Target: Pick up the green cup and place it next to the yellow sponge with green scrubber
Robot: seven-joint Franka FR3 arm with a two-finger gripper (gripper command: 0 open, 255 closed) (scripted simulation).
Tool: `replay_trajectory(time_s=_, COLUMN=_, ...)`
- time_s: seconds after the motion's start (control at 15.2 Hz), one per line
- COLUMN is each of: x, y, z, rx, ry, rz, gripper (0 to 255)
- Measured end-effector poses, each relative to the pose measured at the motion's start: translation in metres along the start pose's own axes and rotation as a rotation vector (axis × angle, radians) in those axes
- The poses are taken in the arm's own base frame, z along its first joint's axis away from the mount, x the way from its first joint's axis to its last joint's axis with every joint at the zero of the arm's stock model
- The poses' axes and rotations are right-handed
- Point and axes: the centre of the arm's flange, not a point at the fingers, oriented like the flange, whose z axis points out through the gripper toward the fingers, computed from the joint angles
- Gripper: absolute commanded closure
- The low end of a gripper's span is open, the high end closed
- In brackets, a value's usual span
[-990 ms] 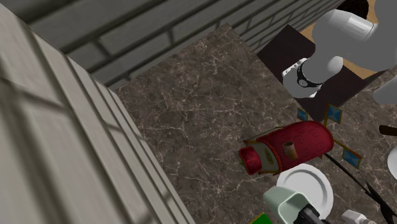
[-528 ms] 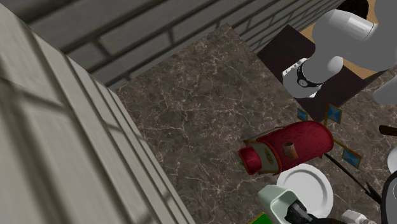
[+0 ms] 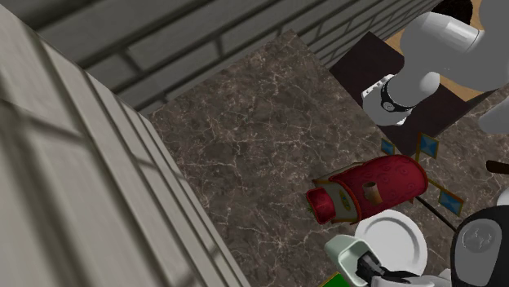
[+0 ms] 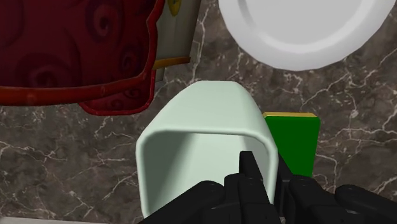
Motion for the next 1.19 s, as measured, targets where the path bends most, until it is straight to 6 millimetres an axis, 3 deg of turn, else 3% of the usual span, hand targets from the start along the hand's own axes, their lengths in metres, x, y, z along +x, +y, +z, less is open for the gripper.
replay_trajectory(time_s=0.66, x=-0.004, y=-0.001, z=0.053, rx=0.0, ry=0.0, rz=0.0, gripper=255)
replay_trajectory(time_s=1.06, x=-0.004, y=-0.001, z=0.057, rx=0.0, ry=0.0, rz=0.0, gripper=255)
replay_trajectory(time_s=1.12, x=-0.004, y=-0.001, z=0.057, rx=0.0, ry=0.0, rz=0.0, gripper=0)
replay_trajectory(time_s=1.19, x=-0.004, y=-0.001, z=0.057, rx=0.0, ry=0.001, rz=0.0, gripper=0)
